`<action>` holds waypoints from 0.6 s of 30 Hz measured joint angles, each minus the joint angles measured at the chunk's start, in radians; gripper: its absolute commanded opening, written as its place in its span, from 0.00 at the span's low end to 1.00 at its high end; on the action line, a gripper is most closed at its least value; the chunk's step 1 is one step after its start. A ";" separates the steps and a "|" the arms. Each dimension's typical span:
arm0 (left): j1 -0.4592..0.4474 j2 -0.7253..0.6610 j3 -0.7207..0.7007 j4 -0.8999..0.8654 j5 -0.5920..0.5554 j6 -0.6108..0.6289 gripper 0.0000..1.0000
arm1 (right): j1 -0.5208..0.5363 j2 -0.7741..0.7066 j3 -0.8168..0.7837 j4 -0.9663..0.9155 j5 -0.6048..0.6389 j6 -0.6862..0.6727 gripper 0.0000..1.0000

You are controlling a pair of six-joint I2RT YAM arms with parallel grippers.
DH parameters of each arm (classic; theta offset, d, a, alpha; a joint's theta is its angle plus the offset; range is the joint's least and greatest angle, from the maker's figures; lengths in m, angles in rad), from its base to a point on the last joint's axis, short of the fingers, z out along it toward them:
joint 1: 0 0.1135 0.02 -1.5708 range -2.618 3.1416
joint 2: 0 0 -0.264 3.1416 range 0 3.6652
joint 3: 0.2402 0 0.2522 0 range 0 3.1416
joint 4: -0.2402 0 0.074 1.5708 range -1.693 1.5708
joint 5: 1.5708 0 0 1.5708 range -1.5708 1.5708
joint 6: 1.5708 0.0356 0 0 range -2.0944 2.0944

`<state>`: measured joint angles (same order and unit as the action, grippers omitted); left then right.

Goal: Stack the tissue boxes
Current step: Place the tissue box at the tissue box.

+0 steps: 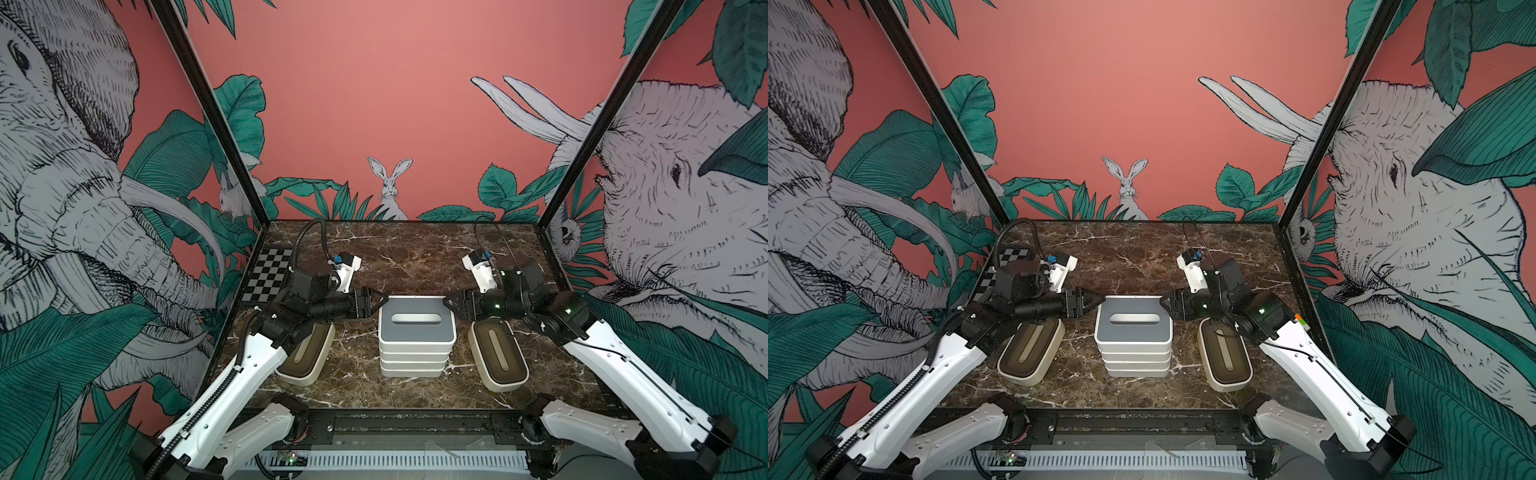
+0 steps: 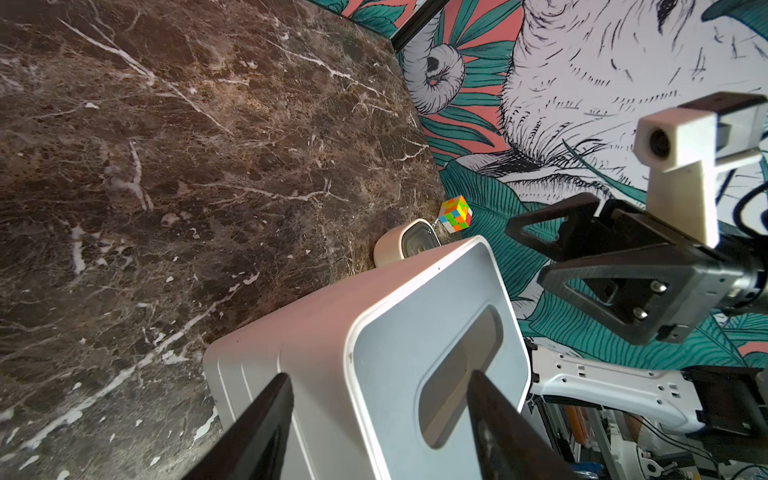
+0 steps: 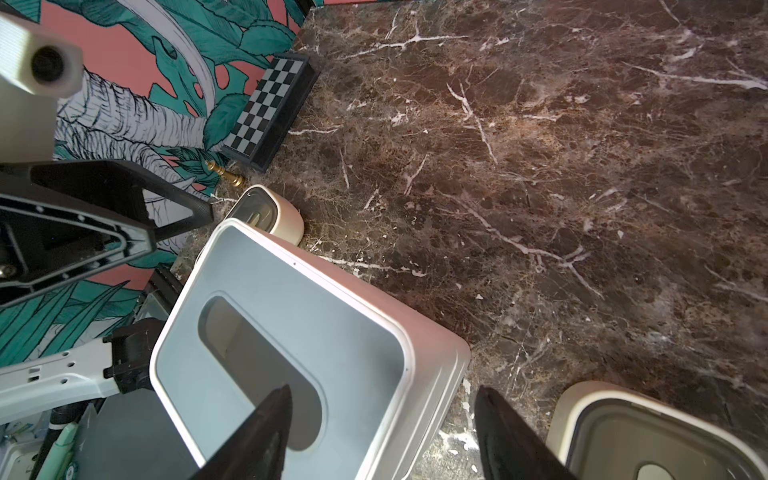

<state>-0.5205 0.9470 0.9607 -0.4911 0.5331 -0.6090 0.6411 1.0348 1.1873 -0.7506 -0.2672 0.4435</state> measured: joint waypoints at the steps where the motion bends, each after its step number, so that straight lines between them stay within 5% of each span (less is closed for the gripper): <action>1: 0.000 -0.006 0.000 -0.008 0.000 0.001 0.69 | 0.000 -0.019 -0.009 -0.004 0.000 0.011 0.69; 10: 0.000 -0.079 0.044 -0.202 -0.100 0.031 0.69 | 0.000 -0.159 -0.101 -0.087 0.038 0.071 0.70; 18: 0.000 -0.007 0.163 -0.510 -0.444 0.075 0.78 | -0.032 -0.201 -0.066 -0.168 0.157 0.041 0.95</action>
<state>-0.5209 0.9401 1.1233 -1.0008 0.0891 -0.5339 0.6094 0.8333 1.1210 -0.9188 -0.1101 0.4843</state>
